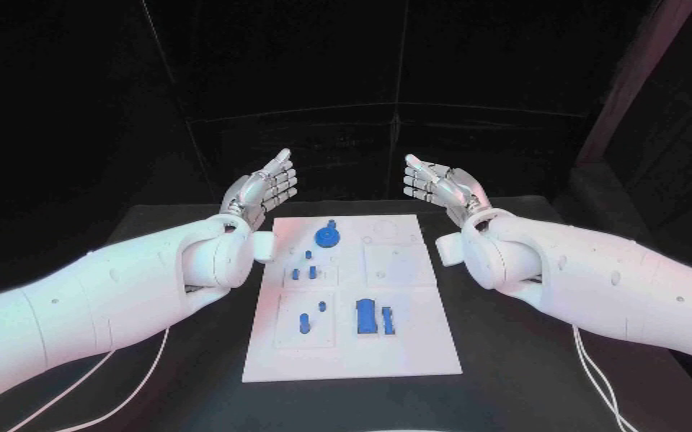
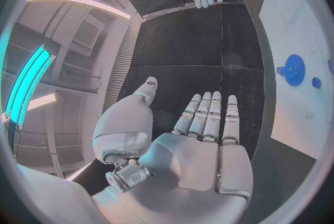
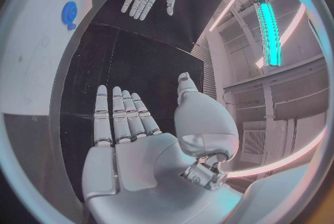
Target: Assemble the parts on the task board
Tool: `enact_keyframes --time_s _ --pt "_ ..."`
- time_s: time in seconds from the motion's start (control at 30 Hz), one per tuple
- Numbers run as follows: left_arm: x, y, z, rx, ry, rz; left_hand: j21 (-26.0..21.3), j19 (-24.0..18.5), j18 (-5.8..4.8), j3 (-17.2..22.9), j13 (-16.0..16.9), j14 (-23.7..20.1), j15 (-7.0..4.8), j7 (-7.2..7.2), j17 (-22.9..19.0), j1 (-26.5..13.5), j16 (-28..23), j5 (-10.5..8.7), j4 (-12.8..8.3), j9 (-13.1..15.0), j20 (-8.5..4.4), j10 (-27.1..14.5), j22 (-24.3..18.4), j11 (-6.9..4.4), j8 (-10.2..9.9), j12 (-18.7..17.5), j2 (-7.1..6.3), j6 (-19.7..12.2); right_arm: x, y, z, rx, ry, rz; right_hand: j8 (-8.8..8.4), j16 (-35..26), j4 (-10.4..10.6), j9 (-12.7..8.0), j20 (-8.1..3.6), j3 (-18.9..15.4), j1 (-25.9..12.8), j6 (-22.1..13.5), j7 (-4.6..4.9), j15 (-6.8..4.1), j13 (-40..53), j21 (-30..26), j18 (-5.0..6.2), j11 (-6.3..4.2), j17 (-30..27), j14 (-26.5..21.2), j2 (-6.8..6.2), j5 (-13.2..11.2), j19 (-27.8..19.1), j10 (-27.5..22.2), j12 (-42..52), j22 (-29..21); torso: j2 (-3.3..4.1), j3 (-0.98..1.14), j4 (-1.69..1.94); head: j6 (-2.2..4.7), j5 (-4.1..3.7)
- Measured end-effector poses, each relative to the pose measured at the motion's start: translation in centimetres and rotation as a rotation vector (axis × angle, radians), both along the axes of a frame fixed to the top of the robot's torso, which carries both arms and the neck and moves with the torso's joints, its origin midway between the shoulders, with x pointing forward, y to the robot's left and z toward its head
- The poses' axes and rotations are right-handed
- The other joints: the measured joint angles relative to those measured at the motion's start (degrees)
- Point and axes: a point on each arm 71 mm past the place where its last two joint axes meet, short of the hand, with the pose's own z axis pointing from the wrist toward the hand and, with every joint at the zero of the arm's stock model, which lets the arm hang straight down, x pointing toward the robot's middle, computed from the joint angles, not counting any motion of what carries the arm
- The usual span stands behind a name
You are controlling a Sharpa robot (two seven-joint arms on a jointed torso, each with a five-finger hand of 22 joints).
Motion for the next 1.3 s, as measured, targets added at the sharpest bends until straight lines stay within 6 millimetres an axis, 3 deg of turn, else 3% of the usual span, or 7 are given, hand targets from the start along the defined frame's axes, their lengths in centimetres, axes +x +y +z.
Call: enact_keyframes --time_s 0.2,0.33,0.4,0.73,1.1,1.17,1.3 --pt "-2.6 -2.0 0.8 0.016 -0.021 0.015 0.0 -4.5 -0.90 -2.3 -0.1 -5.8 -1.52 -2.66 -1.3 -8.5 -3.1 0.00 0.1 -0.2 -1.90 -6.5 -2.7 -2.66 -0.5 -0.2 0.14 -6.0 -2.3 1.2 0.8 0.066 -0.002 -0.046 0.00 0.0 -1.4 -0.3 -2.34 1.5 -9.8 -6.2 -2.99 -0.33 -0.2 -2.8 -0.89 -1.42 -2.8 -7.5 -0.64 -1.5 -7.1 -7.1 -0.4 -0.2 0.62 0.59 0.57 3.11 0.44" --pt "-3.8 -2.6 1.4 0.042 -0.046 0.044 -0.2 -7.0 -3.15 -3.6 -0.2 -8.9 -1.97 -3.45 -1.7 -13.2 -4.3 -0.22 0.1 -0.2 -2.93 -10.1 -4.2 -3.46 -0.7 -0.2 0.19 -9.4 -3.3 1.4 1.2 0.090 -0.003 -0.090 0.00 -0.3 -1.6 -0.4 -4.22 3.8 -15.2 -9.6 -4.28 -0.43 -0.3 -4.3 -2.29 -1.76 -4.2 -11.6 -0.81 -3.6 -10.9 -10.9 -0.5 -0.2 0.89 0.84 0.83 4.03 0.55" --pt "-4.1 -2.7 1.6 0.054 -0.057 0.057 -0.2 -8.0 -4.00 -4.0 -0.2 -10.4 -2.11 -3.68 -1.8 -15.2 -4.5 -0.22 0.2 -0.2 -3.59 -11.8 -4.9 -3.67 -0.7 -0.2 0.20 -10.8 -3.5 1.4 1.3 0.094 -0.003 -0.109 -0.21 -0.3 -1.6 -0.4 -4.79 4.7 -17.6 -11.1 -4.67 -0.45 -0.3 -4.7 -3.77 -1.90 -4.7 -13.5 -0.89 -4.6 -12.6 -12.6 -0.5 -0.2 0.96 0.89 0.90 4.17 0.59" --pt "-4.4 -2.5 2.0 0.100 -0.093 0.106 -0.2 -12.3 -5.39 -8.3 -0.2 -15.9 -2.42 -4.17 -2.0 -23.4 -5.2 -0.22 0.1 -0.2 -7.87 -18.0 -8.3 -4.20 -0.9 -0.4 0.23 -16.6 -3.6 1.0 1.3 0.098 -0.008 -0.167 -0.21 -0.3 -1.9 -0.5 -5.97 6.0 -27.0 -17.2 -5.50 -0.53 -0.3 -5.5 -5.81 -2.20 -5.6 -20.7 -1.00 -6.5 -19.4 -19.4 -0.7 -0.3 1.07 0.98 0.99 4.29 0.60" --pt "-4.4 -2.4 2.1 0.114 -0.104 0.119 -0.2 -15.4 -5.38 -9.9 -0.2 -19.8 -2.42 -4.30 -2.0 -29.3 -5.2 -0.22 0.2 -0.2 -8.65 -22.4 -12.0 -4.32 -0.9 -0.4 0.24 -20.7 -3.6 0.9 1.3 0.098 -0.009 -0.184 -0.21 -0.3 -1.9 -0.5 -6.29 6.3 -34.1 -21.7 -5.72 -0.54 -0.3 -5.5 -5.83 -2.19 -5.7 -26.2 -1.01 -6.8 -24.5 -24.5 -0.8 -0.3 1.08 1.00 1.00 4.29 0.60" --pt "-4.4 -2.4 2.1 0.115 -0.104 0.121 -0.2 -16.5 -5.43 -9.9 -0.2 -20.2 -2.51 -4.44 -2.0 -30.1 -5.2 -0.22 0.2 -0.2 -8.64 -22.9 -12.1 -4.21 -0.9 -0.4 0.24 -21.2 -3.6 0.9 1.3 0.099 -0.009 -0.185 -0.21 -0.3 -1.8 -0.5 -6.35 6.3 -35.1 -22.2 -5.63 -0.56 -0.3 -5.5 -6.70 -2.22 -5.7 -26.9 -0.99 -6.8 -25.1 -25.1 -0.8 -0.3 1.08 1.00 1.01 4.29 0.60" --pt "-4.4 -2.4 2.1 0.116 -0.105 0.122 -0.2 -19.3 -6.28 -10.2 -0.2 -21.8 -2.54 -4.38 -2.0 -31.9 -5.2 -0.22 0.1 -0.2 -8.74 -24.5 -12.4 -4.32 -0.9 -0.4 0.32 -22.8 -3.6 0.9 1.3 0.099 -0.009 -0.187 -0.21 -0.3 -1.9 -0.5 -6.37 6.3 -36.5 -23.1 -5.67 -0.65 -0.3 -5.5 -6.68 -2.24 -5.8 -28.0 -1.17 -6.8 -26.3 -26.1 -0.8 -0.3 1.08 1.00 1.01 4.29 0.60"
